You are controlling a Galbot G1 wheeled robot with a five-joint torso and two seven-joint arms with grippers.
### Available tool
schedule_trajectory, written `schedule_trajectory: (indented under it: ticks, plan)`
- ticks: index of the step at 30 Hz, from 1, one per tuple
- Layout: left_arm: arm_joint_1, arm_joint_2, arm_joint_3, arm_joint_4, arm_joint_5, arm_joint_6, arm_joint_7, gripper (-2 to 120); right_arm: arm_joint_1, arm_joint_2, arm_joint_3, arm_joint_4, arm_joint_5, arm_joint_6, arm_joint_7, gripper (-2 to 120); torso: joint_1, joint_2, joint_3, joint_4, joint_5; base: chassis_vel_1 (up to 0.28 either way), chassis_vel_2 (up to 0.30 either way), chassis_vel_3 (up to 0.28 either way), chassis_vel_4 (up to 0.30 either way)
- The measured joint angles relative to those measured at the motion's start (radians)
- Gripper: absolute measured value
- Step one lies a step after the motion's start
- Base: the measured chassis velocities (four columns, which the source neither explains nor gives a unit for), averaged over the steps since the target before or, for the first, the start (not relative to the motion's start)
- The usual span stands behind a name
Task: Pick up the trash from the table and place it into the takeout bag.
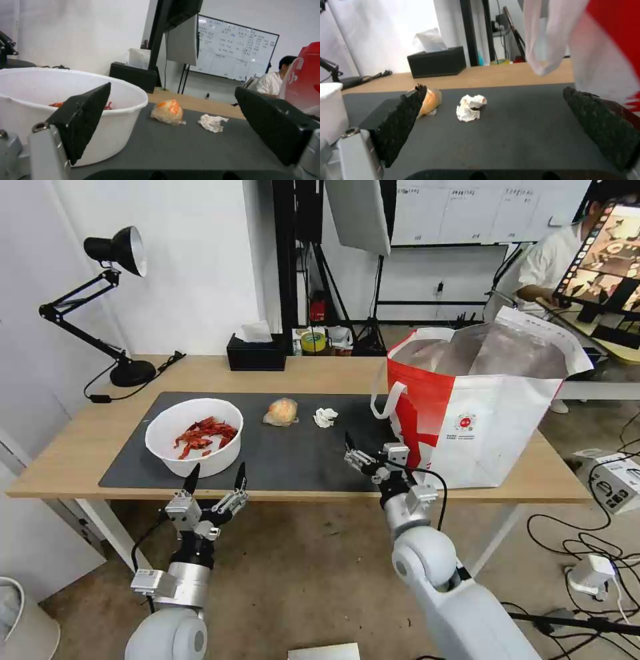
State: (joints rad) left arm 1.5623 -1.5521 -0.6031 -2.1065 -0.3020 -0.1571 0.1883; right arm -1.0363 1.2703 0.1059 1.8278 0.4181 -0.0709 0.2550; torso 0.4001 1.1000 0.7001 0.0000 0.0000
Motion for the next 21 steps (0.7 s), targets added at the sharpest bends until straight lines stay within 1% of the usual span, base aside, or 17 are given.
schedule_trajectory:
  ticks: [10, 21]
  plan:
    - [0.006, -0.003, -0.010, -0.006, 0.000, -0.002, 0.001, 100, 0.117, 0.022, -0.061, -0.104, 0.050, -0.032, 0.025, 100, 0.000, 0.000, 0.000, 0.0000, 0.0000, 0.000, 0.000, 0.000, 0.000]
    - [0.008, -0.005, -0.010, -0.008, 0.000, -0.004, 0.001, 100, 0.193, 0.057, -0.096, -0.189, 0.088, -0.071, 0.064, 100, 0.000, 0.000, 0.000, -0.0001, -0.0001, 0.000, 0.000, 0.000, 0.000]
